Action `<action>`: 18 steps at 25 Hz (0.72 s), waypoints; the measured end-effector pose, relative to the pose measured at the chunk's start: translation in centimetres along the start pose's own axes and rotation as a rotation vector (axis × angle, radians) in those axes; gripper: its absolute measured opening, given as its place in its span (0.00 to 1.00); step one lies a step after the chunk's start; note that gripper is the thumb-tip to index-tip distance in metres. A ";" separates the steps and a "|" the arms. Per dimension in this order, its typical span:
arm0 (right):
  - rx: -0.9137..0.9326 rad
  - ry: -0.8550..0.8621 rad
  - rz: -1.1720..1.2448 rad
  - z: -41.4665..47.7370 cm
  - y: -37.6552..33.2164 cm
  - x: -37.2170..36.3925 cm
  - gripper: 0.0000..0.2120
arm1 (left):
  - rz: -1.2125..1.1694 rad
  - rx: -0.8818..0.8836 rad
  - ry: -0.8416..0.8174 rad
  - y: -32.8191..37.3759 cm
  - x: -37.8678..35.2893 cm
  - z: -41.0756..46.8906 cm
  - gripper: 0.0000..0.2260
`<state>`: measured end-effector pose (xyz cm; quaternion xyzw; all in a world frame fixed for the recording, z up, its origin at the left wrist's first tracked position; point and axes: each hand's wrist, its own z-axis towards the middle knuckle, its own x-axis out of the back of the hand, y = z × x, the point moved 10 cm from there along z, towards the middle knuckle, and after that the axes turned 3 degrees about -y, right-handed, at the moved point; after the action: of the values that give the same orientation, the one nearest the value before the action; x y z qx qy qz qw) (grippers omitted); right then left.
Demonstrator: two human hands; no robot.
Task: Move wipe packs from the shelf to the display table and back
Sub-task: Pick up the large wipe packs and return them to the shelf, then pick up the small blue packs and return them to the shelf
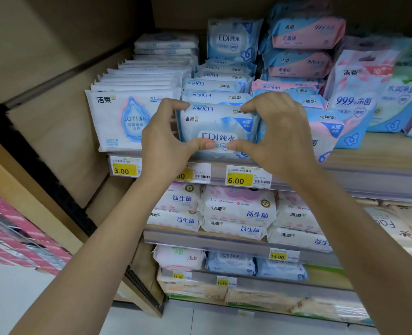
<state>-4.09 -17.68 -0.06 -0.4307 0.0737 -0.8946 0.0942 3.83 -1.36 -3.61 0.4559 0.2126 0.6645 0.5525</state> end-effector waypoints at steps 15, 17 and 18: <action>0.098 0.154 0.250 -4.9 -1.5 3.5 0.09 | 0.130 -0.159 -0.006 1.3 3.7 -6.0 0.10; 0.136 0.019 0.303 -7.4 -2.5 0.6 0.08 | 0.173 -0.140 -0.115 -0.2 2.9 -9.5 0.09; 0.139 -0.097 0.347 -9.0 -2.8 -1.8 0.08 | 0.195 -0.095 -0.155 -1.5 2.5 -11.6 0.09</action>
<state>-10.32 -14.05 -6.37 -0.4464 0.0801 -0.8460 0.2802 -5.07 3.97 -9.64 0.4977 0.0923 0.6873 0.5210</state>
